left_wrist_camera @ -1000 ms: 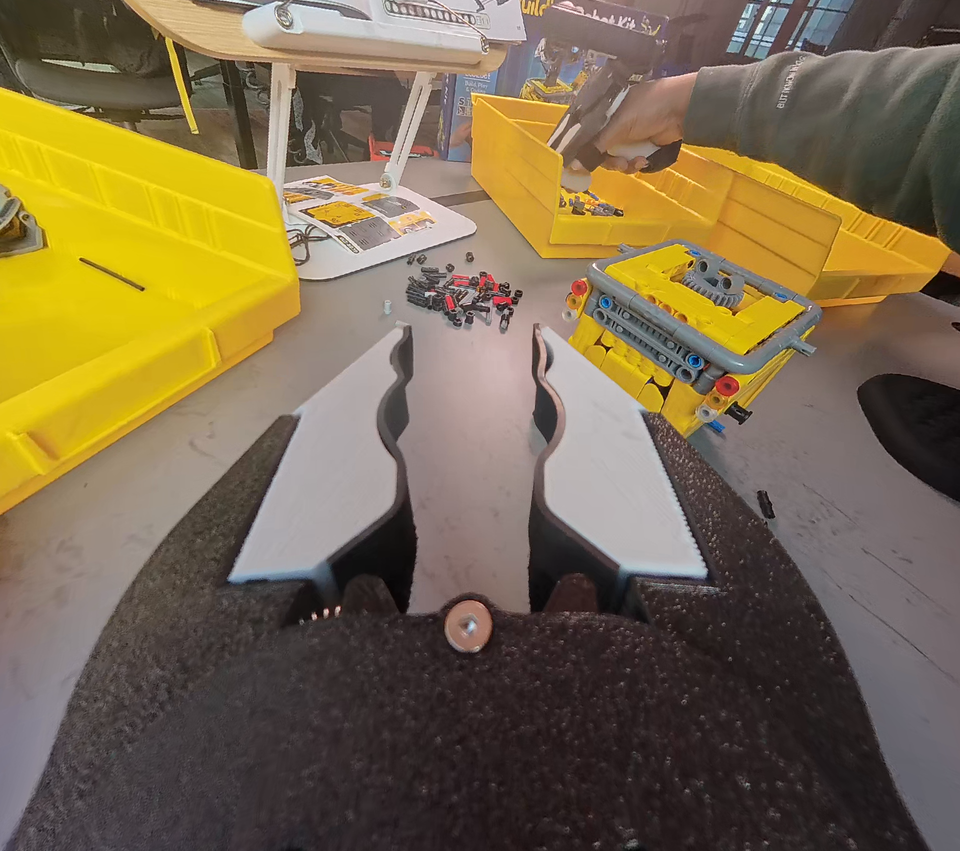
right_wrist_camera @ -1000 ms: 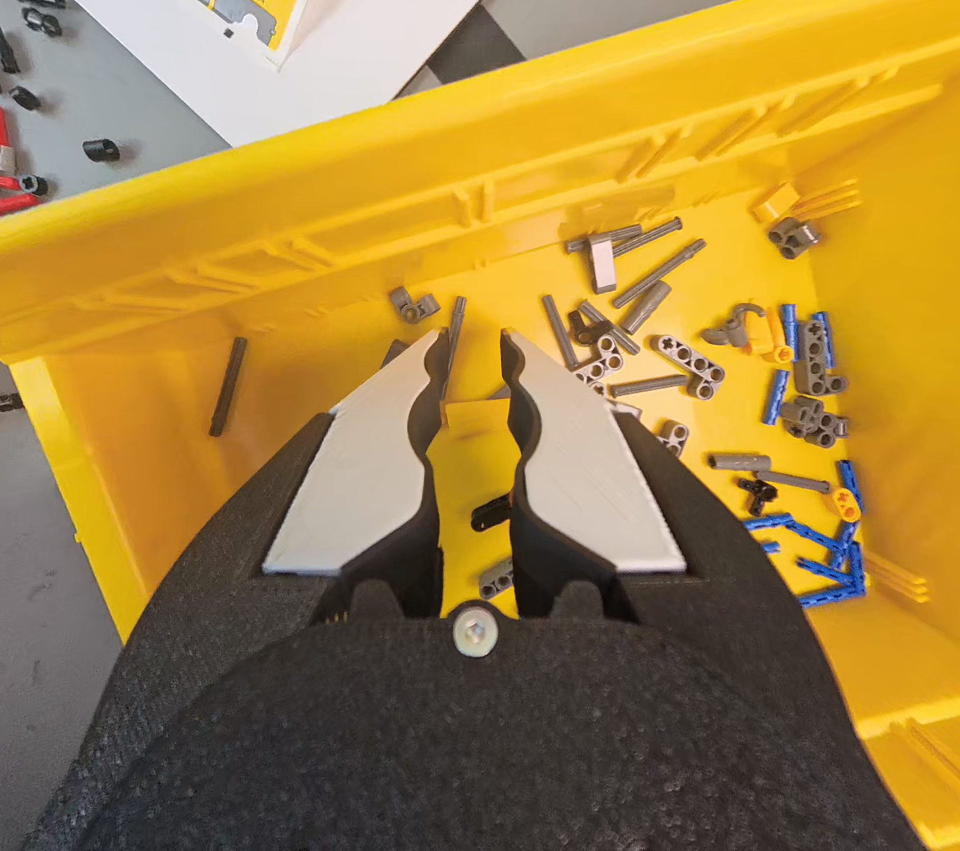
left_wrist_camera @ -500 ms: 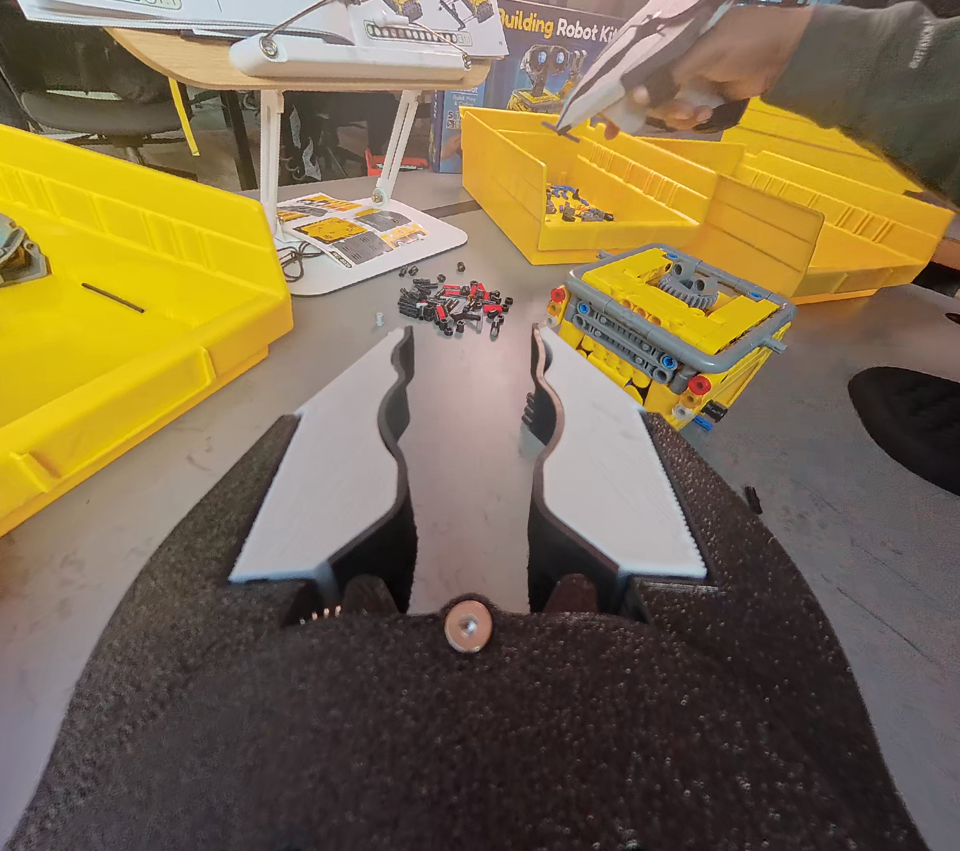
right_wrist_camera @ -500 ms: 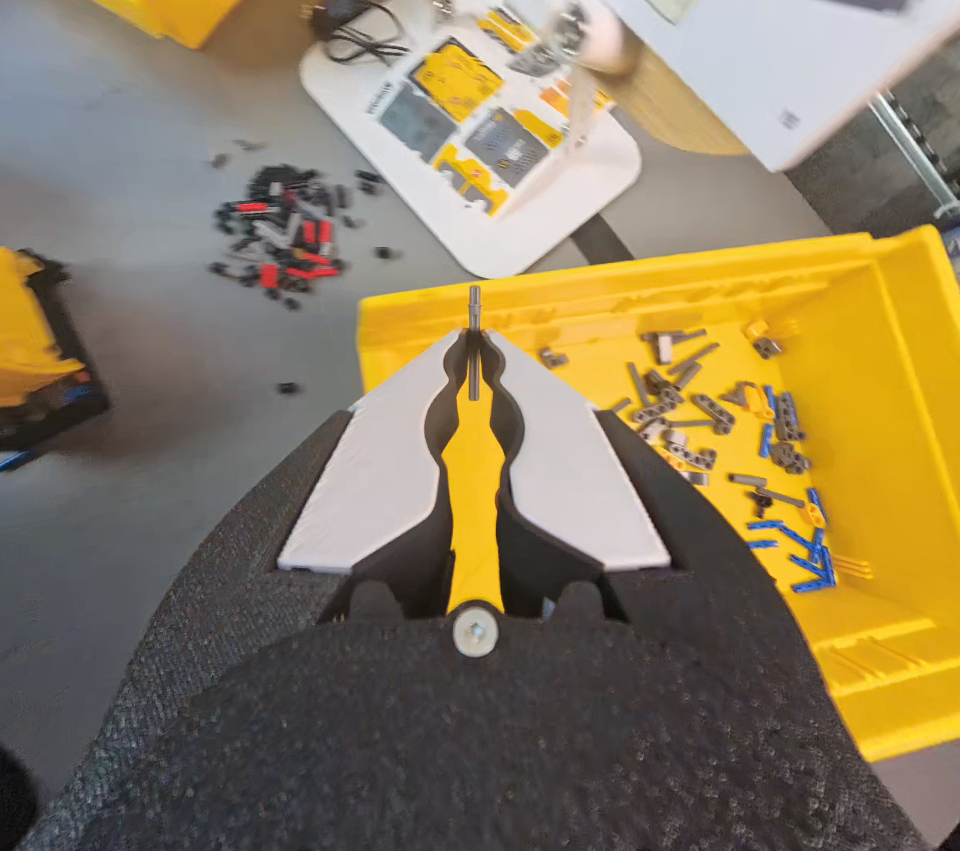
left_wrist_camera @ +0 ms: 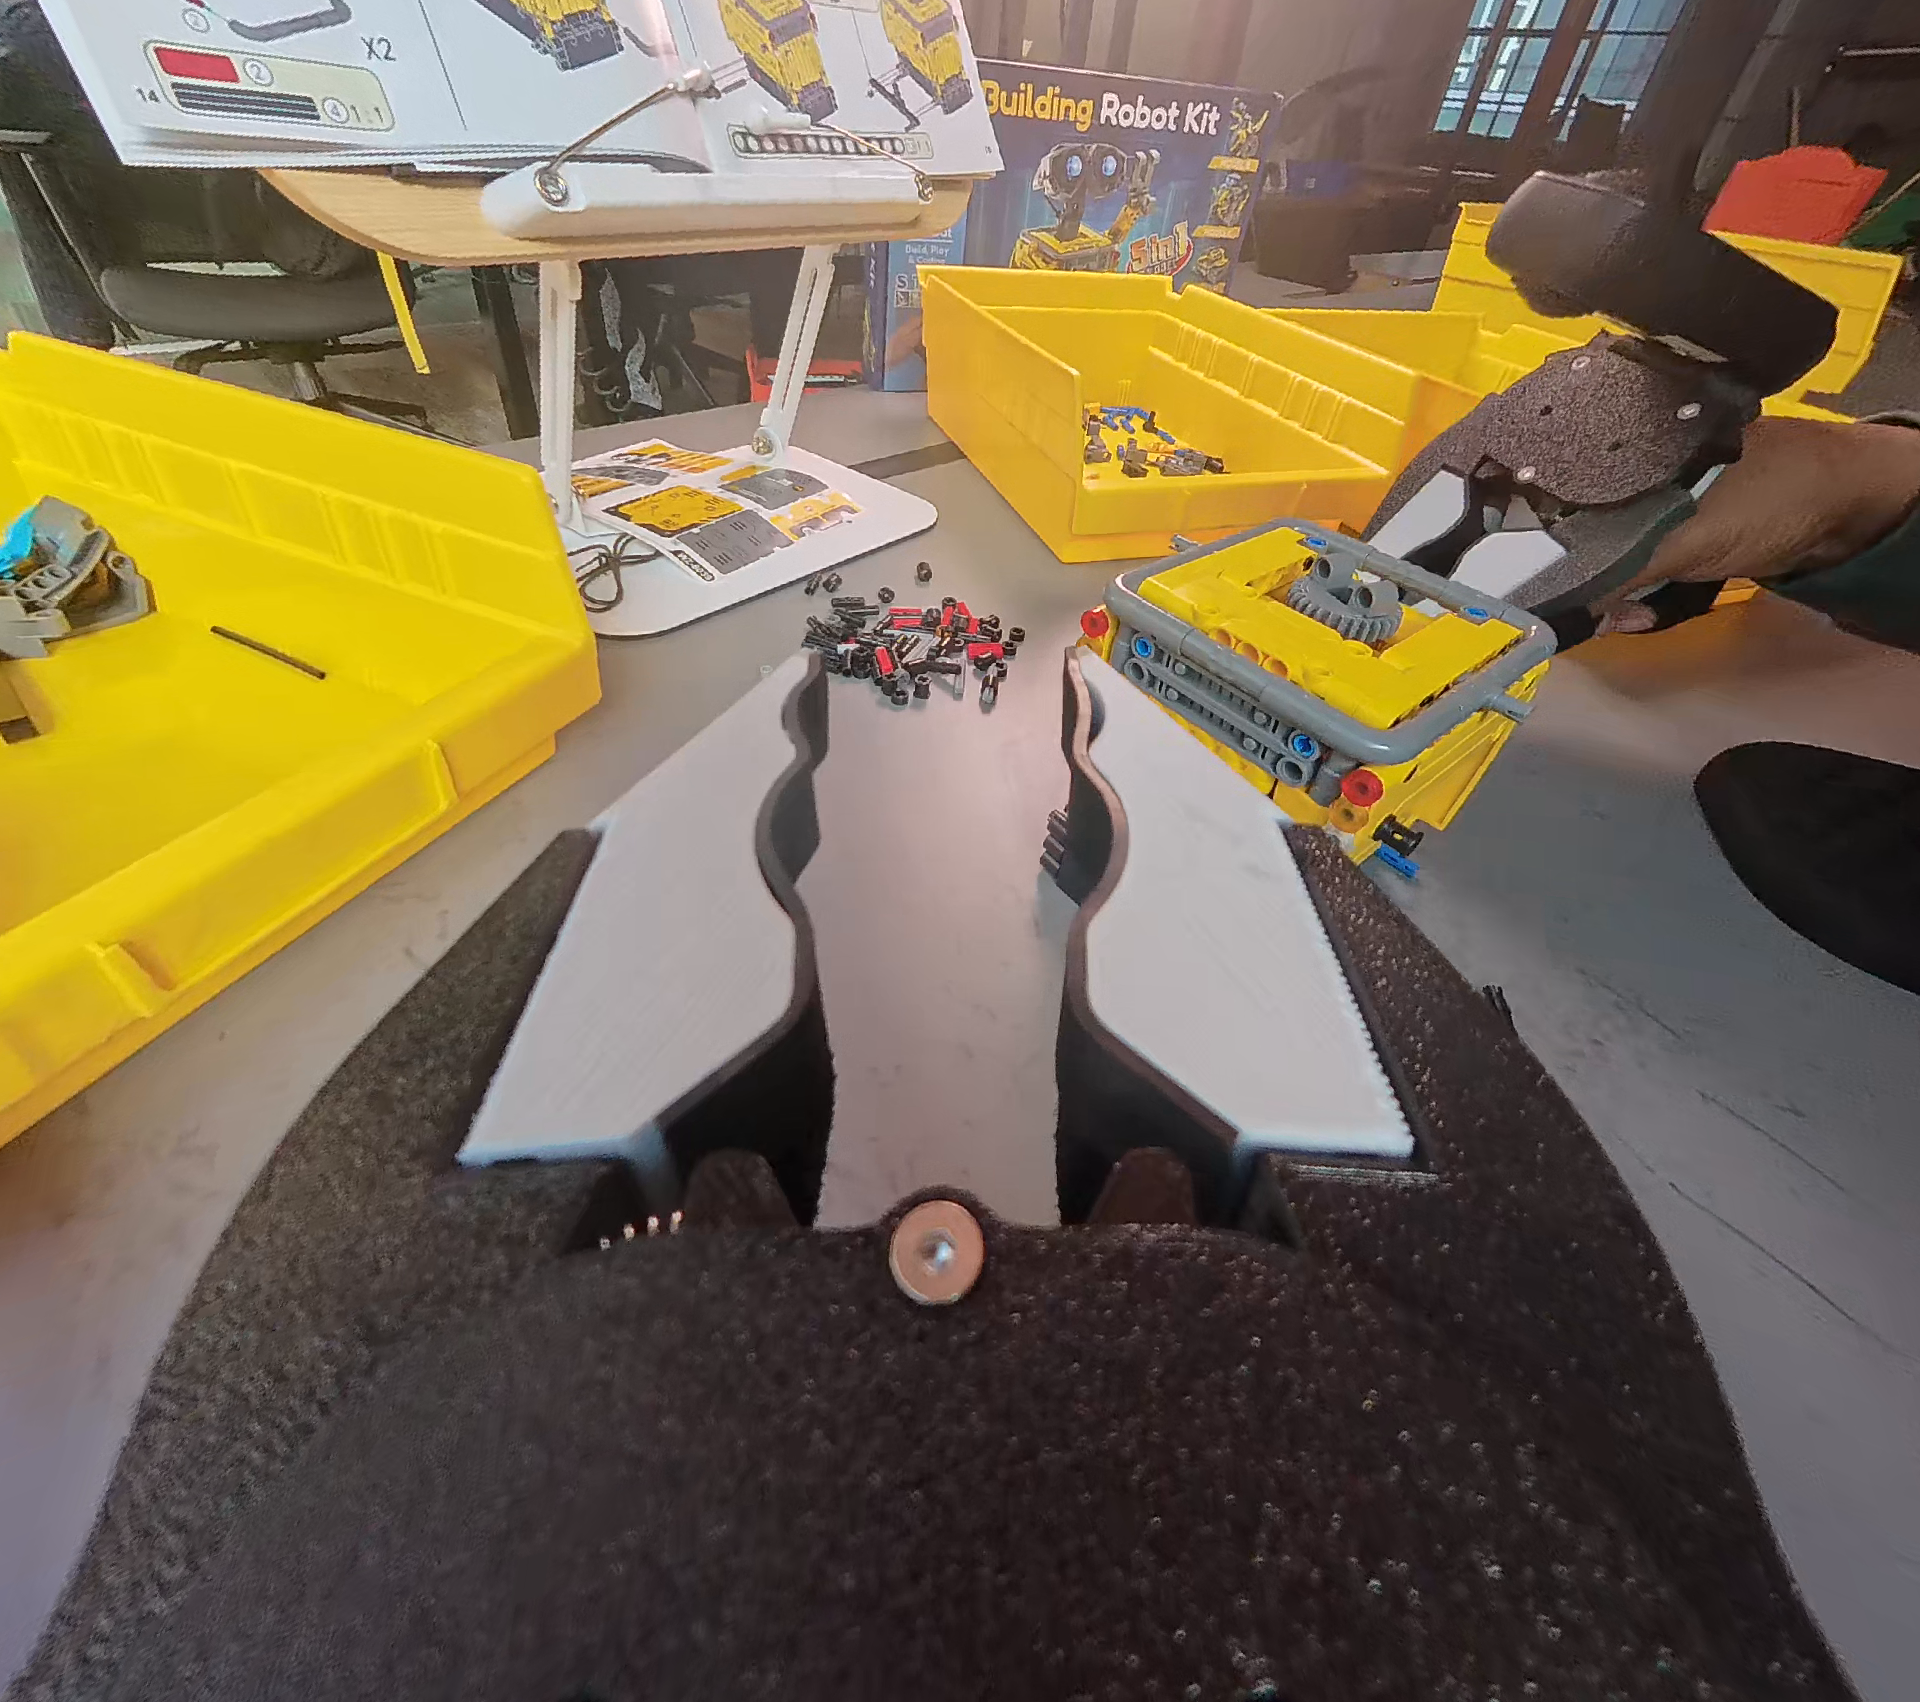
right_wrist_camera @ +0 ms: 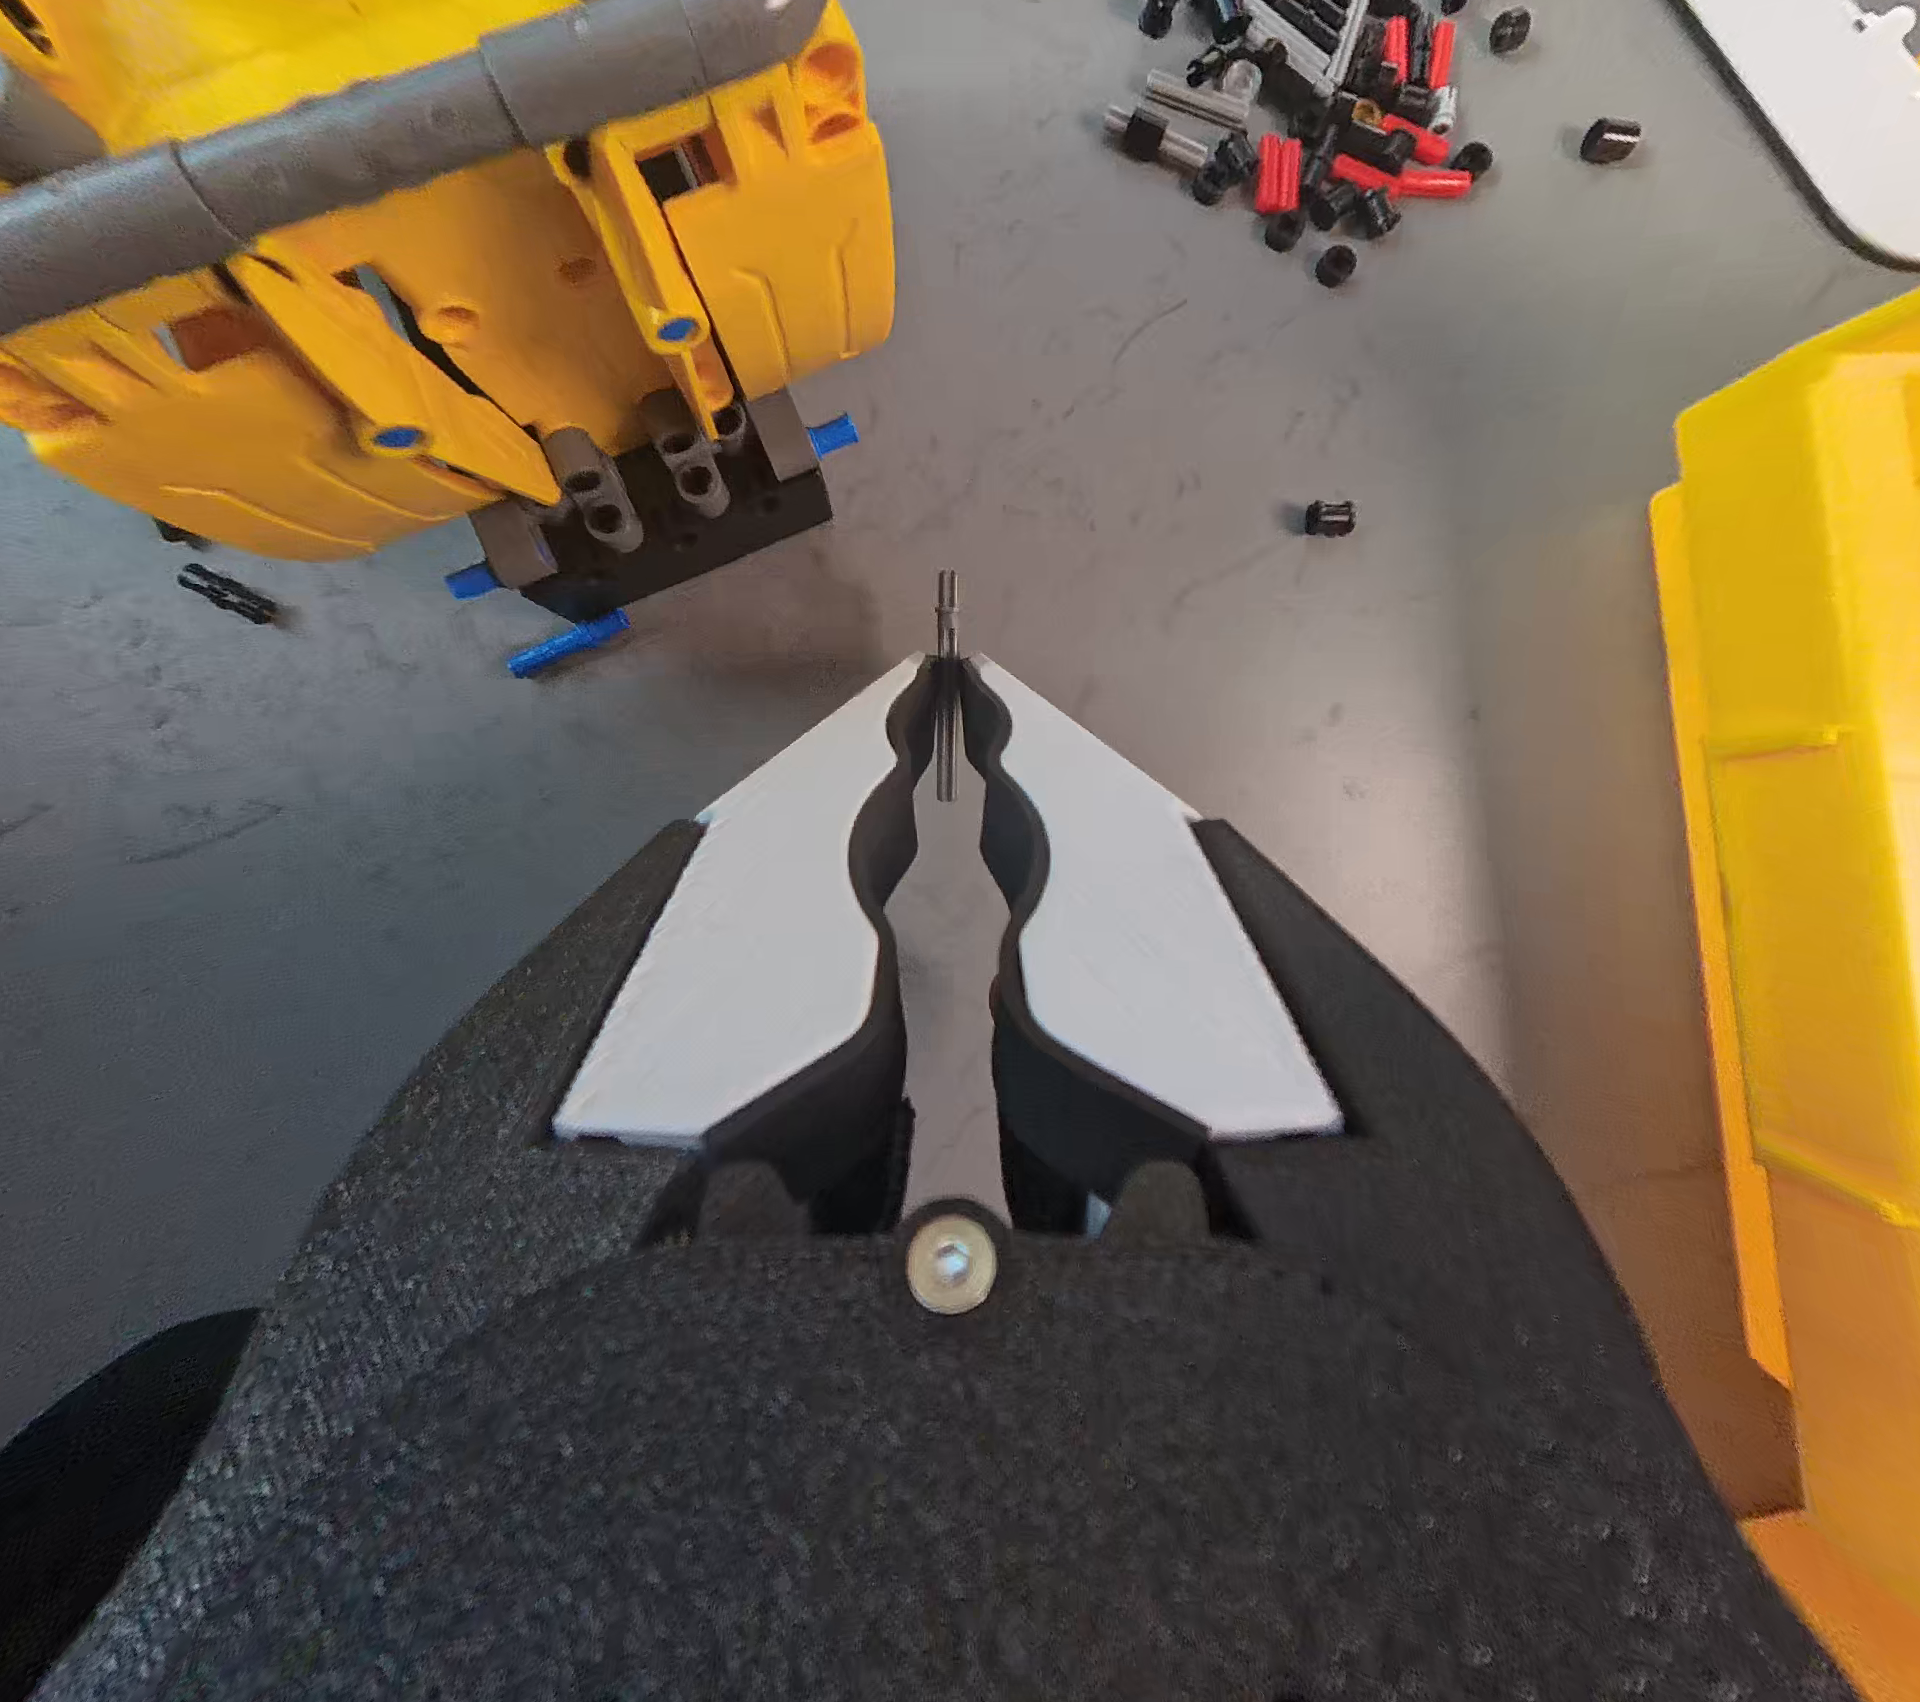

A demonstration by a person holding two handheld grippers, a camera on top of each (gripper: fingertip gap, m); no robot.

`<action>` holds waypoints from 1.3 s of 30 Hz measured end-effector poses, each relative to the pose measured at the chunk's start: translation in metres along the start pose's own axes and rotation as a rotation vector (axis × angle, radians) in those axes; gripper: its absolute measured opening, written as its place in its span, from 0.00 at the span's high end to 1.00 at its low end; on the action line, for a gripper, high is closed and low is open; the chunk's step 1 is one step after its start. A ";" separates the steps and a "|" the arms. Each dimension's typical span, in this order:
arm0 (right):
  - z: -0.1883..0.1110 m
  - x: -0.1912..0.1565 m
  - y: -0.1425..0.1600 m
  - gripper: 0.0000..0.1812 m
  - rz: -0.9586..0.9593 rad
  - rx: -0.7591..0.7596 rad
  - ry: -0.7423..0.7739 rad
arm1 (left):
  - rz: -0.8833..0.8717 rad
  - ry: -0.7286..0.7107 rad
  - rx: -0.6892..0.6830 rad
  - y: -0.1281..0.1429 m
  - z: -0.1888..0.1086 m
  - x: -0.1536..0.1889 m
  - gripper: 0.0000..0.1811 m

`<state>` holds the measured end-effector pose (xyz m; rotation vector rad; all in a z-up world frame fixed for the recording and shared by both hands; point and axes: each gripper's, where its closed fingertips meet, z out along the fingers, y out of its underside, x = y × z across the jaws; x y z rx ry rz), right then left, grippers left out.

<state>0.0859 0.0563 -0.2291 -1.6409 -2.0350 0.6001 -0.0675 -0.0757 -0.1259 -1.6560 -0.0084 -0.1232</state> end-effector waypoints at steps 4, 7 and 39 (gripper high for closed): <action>0.007 0.002 0.010 0.98 0.018 -0.015 0.015 | 0.002 0.004 -0.003 0.001 0.000 0.001 0.76; 0.008 0.002 0.011 0.98 0.039 0.005 0.013 | 0.001 -0.003 0.000 0.000 -0.001 -0.001 0.76; -0.066 0.044 -0.054 0.76 0.230 0.836 0.169 | 0.042 -0.056 0.000 0.001 -0.002 -0.010 0.76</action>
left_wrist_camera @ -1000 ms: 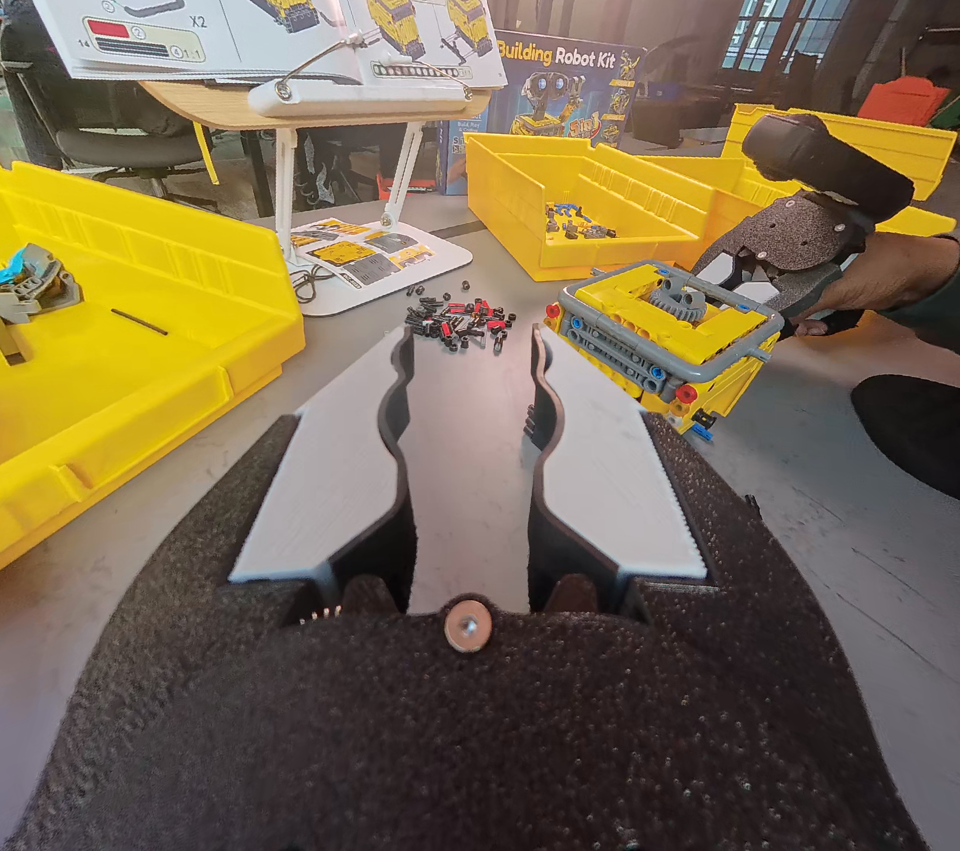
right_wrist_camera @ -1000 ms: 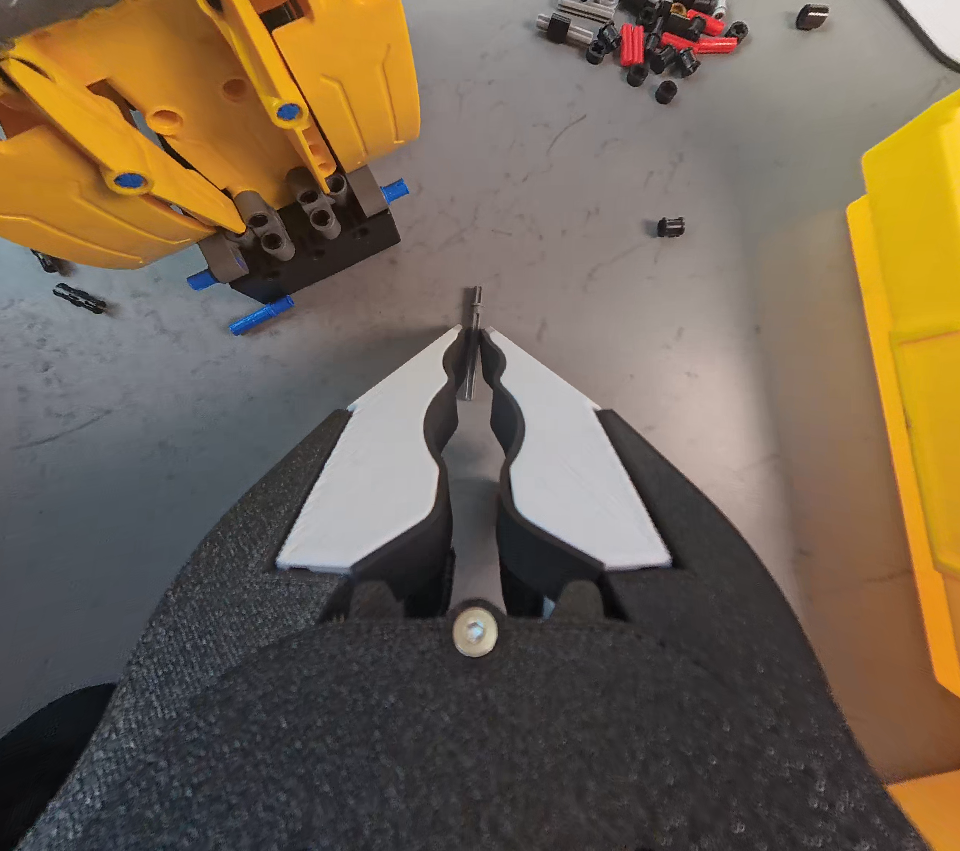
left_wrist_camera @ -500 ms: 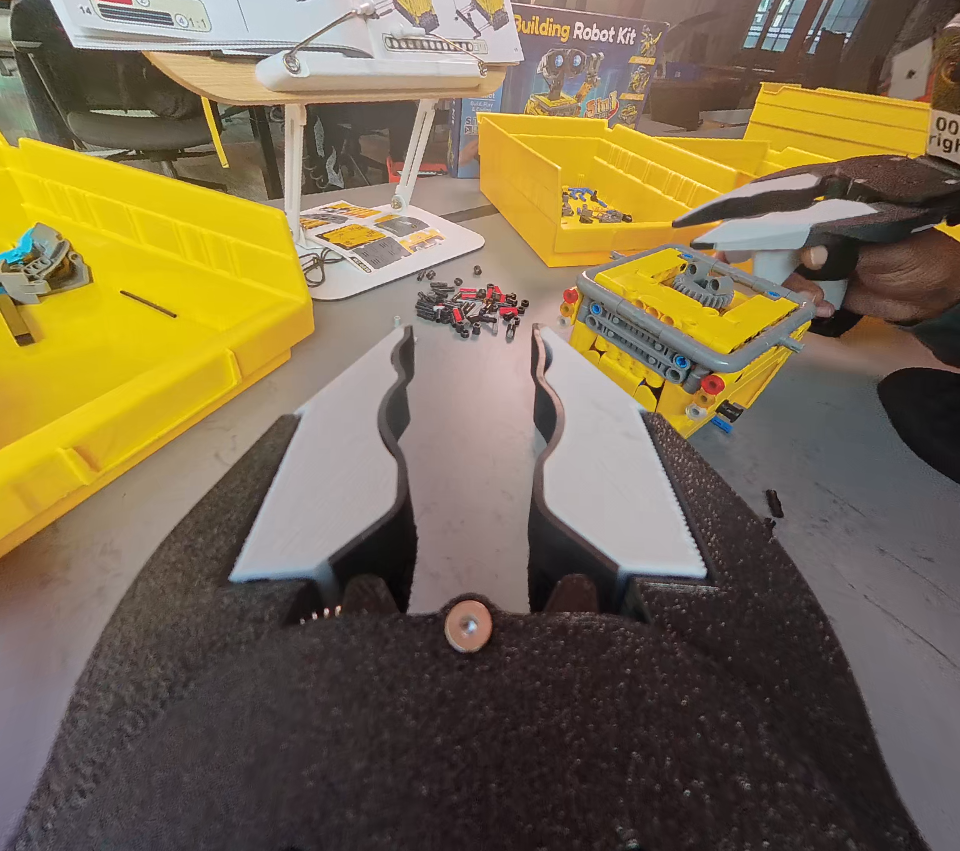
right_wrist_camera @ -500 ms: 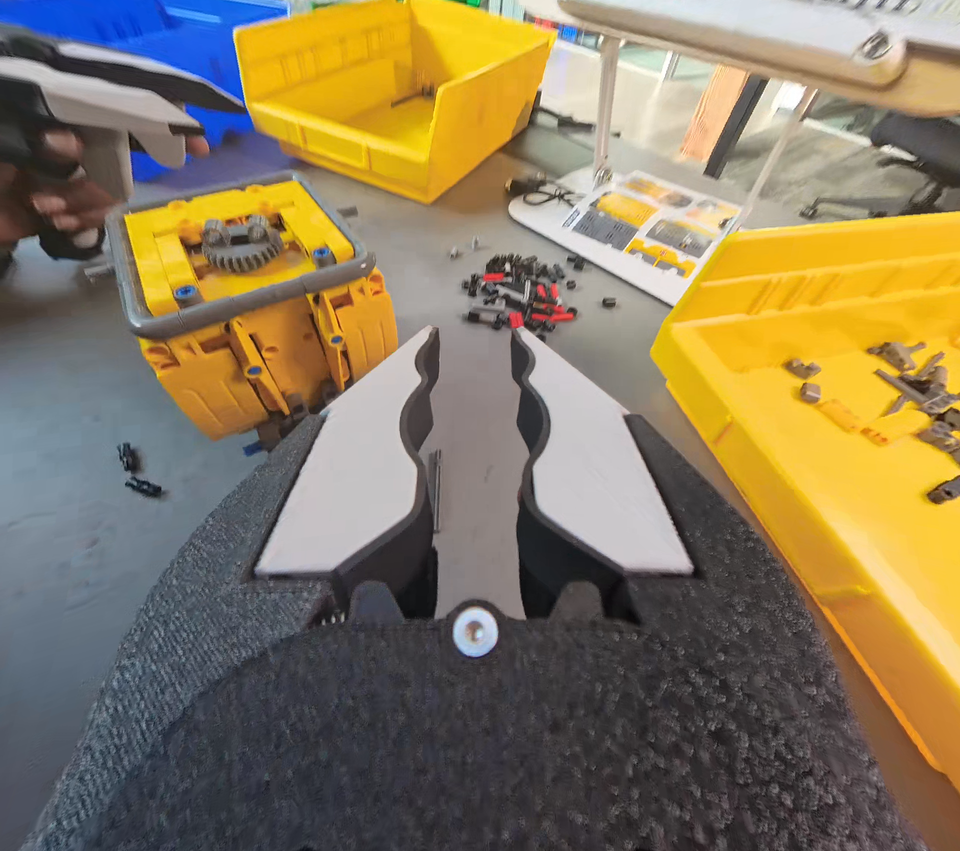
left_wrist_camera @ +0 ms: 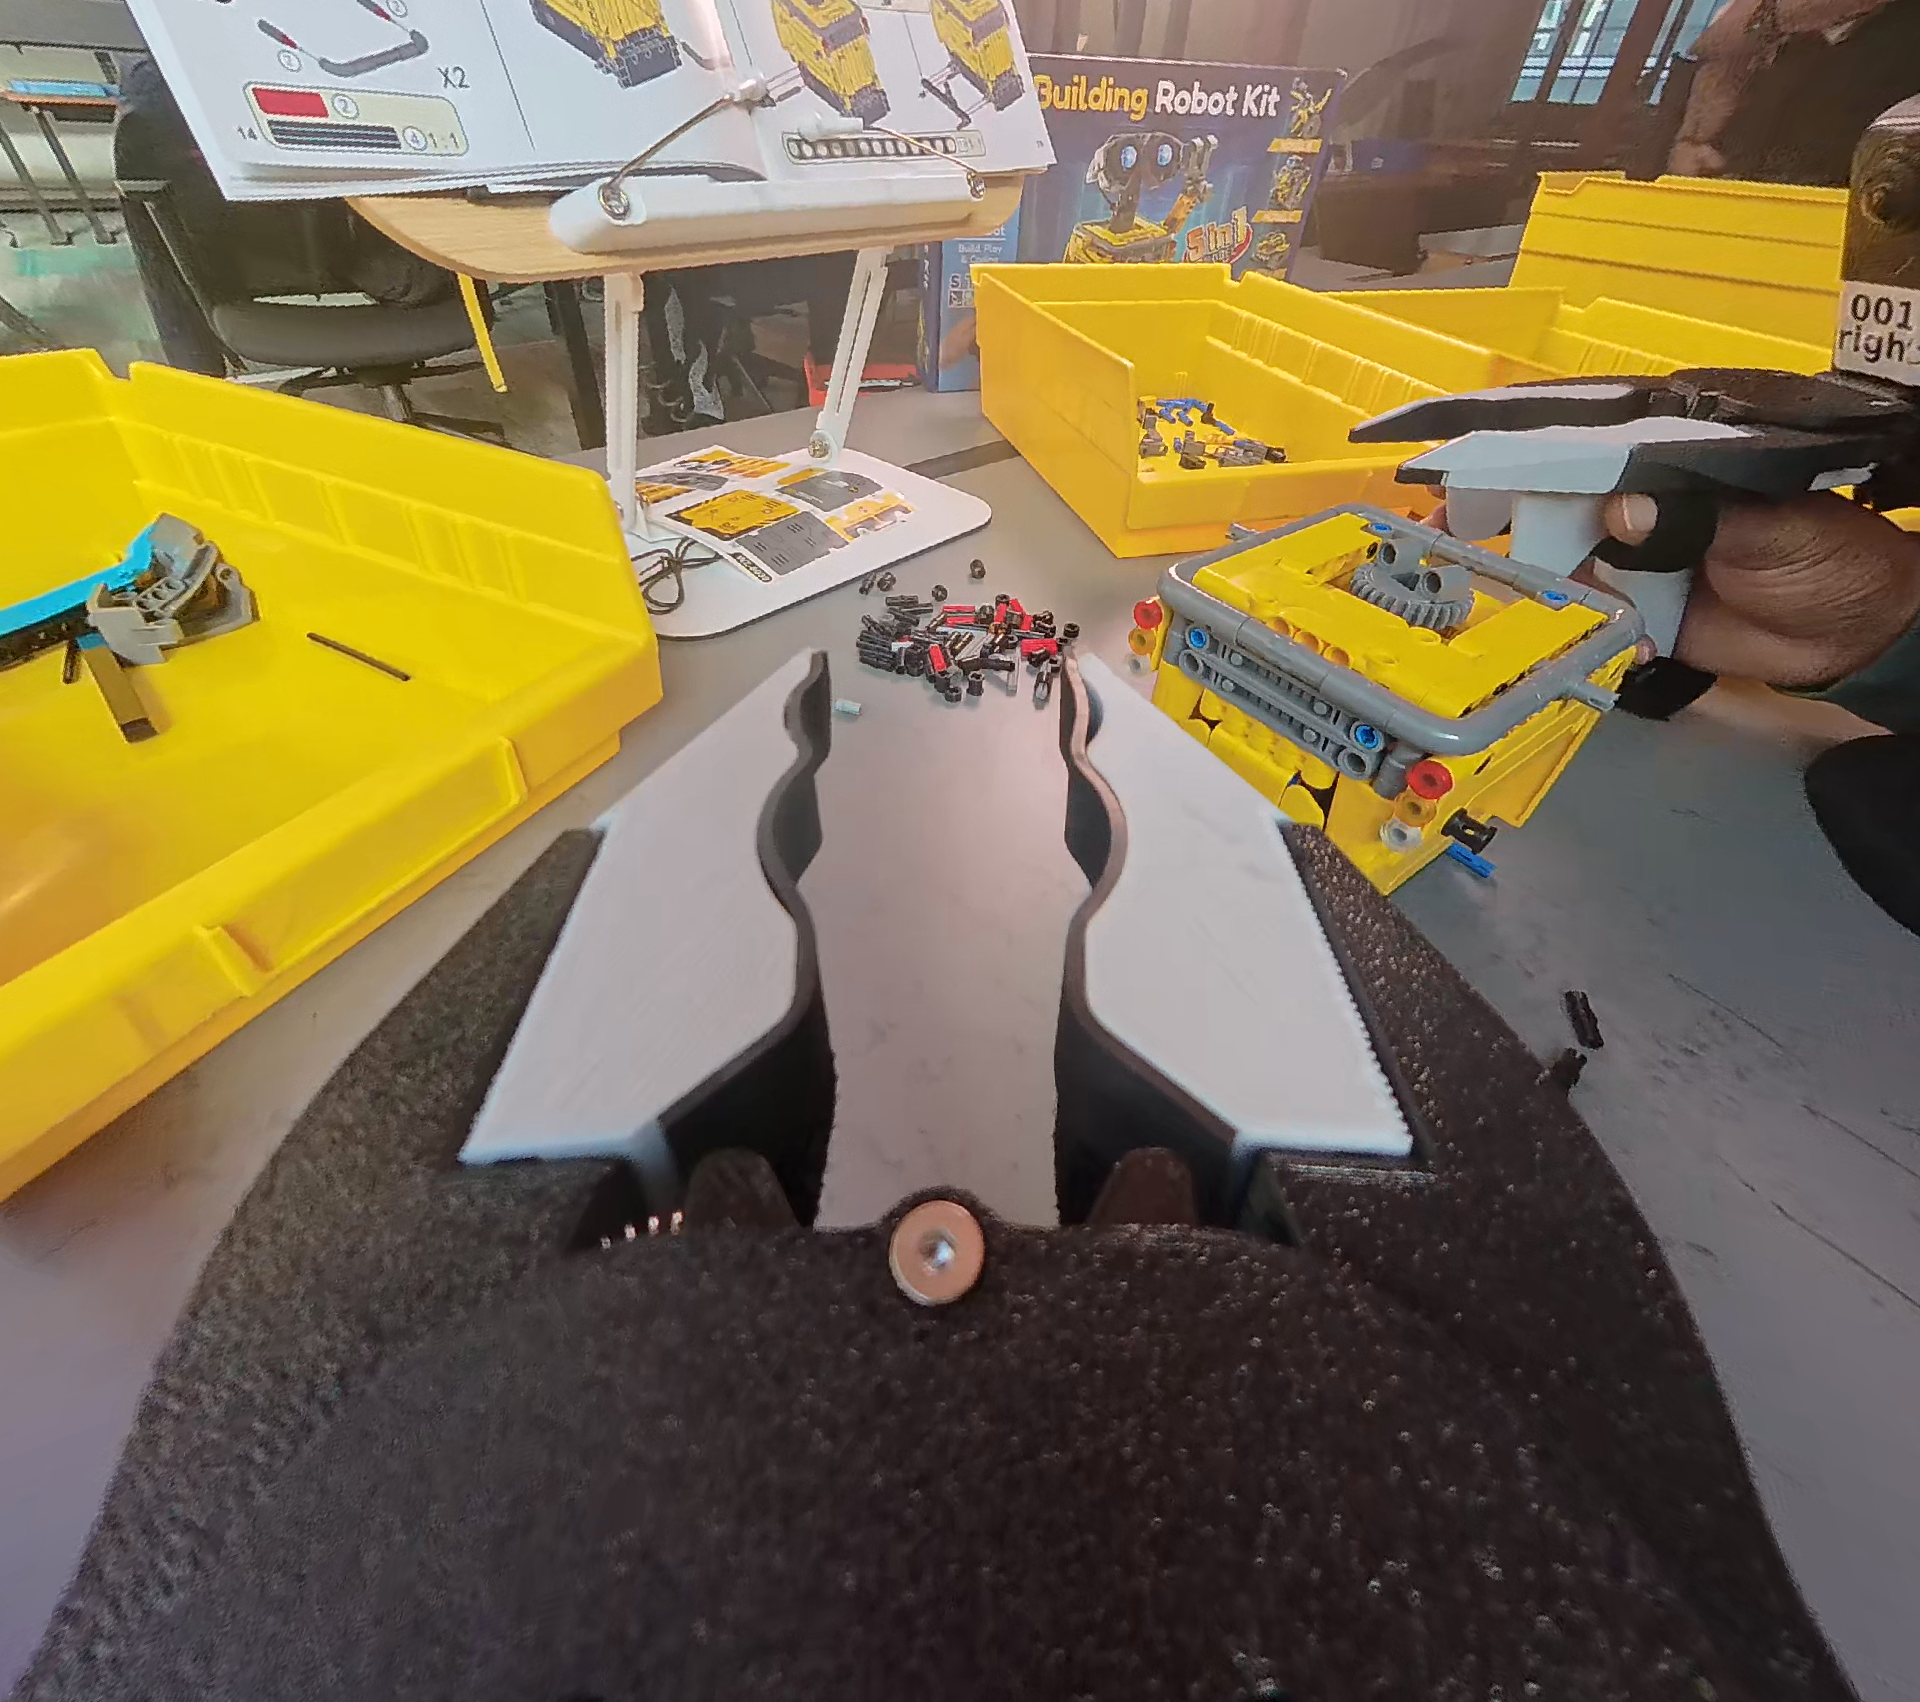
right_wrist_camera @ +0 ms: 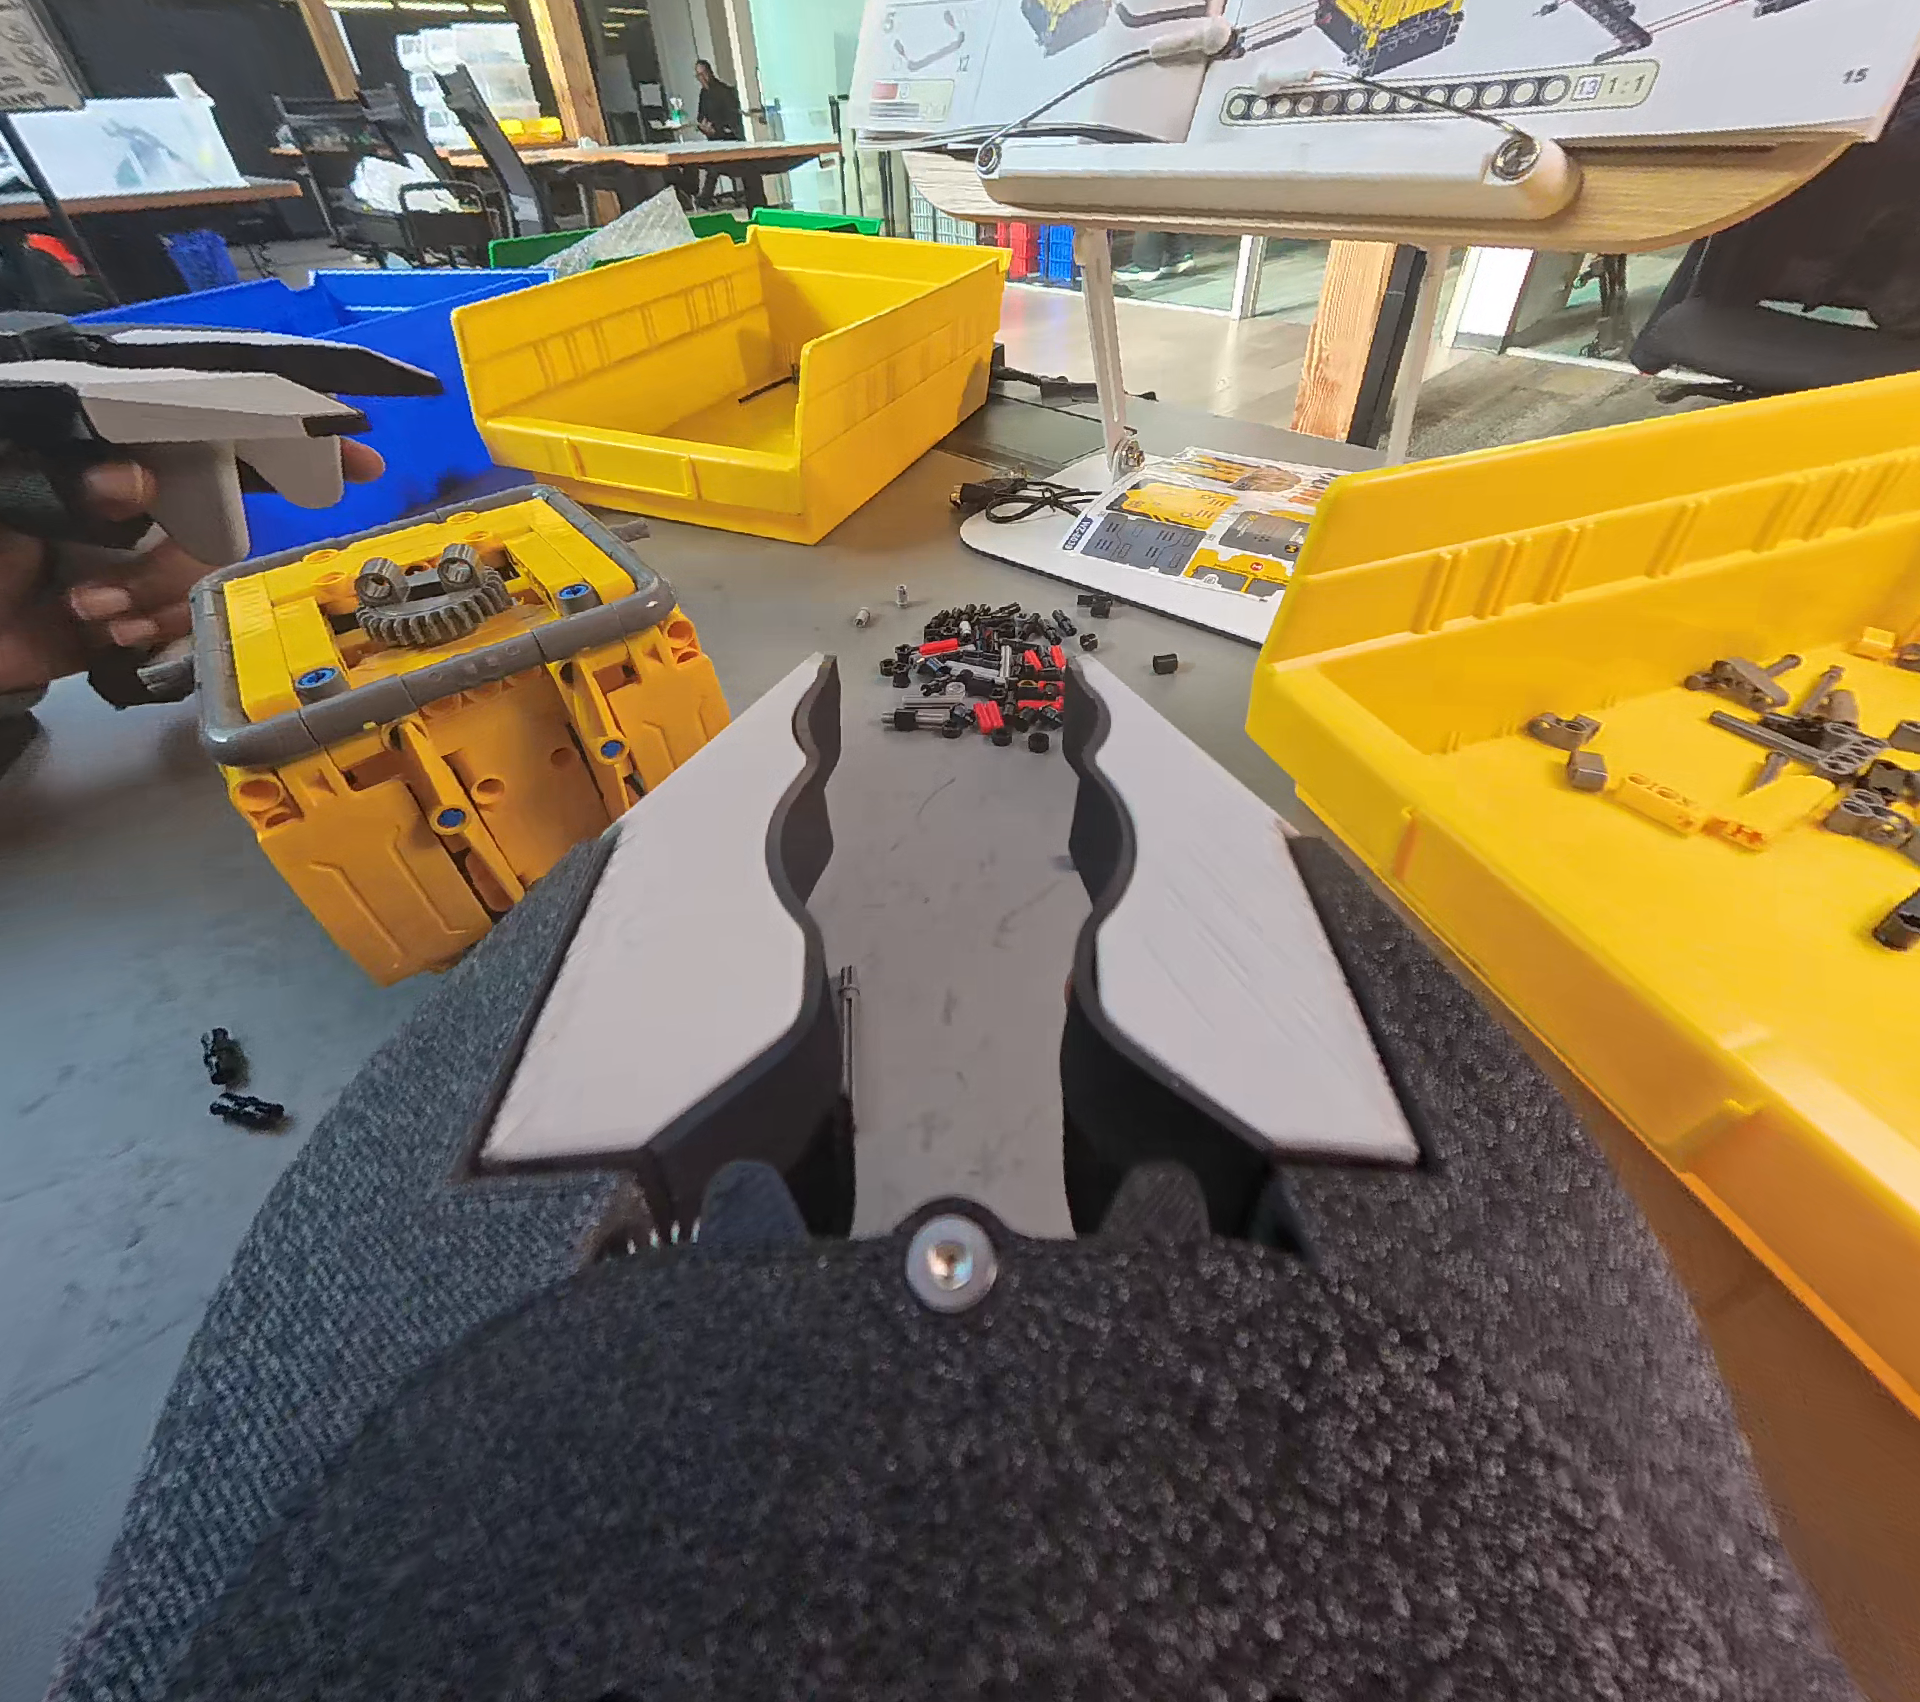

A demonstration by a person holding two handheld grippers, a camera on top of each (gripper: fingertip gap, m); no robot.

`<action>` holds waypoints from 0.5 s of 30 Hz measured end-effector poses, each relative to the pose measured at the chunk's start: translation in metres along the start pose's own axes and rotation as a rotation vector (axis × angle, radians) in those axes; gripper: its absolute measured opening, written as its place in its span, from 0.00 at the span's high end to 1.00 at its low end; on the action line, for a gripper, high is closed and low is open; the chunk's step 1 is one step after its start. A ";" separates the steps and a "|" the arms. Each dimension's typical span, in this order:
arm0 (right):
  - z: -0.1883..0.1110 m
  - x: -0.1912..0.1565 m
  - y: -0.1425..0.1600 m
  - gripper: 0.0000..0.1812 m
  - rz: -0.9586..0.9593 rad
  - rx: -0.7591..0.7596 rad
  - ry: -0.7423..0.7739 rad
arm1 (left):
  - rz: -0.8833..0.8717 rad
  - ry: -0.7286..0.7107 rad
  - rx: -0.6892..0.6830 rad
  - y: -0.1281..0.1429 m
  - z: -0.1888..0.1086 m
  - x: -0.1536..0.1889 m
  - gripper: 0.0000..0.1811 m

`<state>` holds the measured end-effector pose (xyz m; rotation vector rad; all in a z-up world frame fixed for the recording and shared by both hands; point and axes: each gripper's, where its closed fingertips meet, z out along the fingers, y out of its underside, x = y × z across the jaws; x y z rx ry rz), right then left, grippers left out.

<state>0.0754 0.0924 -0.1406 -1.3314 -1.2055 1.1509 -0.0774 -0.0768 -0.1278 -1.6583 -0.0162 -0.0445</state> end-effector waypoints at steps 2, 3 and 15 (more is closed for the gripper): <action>-0.001 0.001 0.000 0.76 0.011 0.006 -0.001 | 0.007 0.000 0.005 -0.001 0.000 0.001 0.76; -0.001 0.000 0.000 0.76 0.011 0.004 -0.004 | 0.012 -0.002 0.012 -0.004 -0.001 0.001 0.76; 0.004 -0.004 0.004 0.77 -0.115 -0.037 0.024 | 0.281 -0.524 0.129 -0.136 -0.147 -0.128 0.77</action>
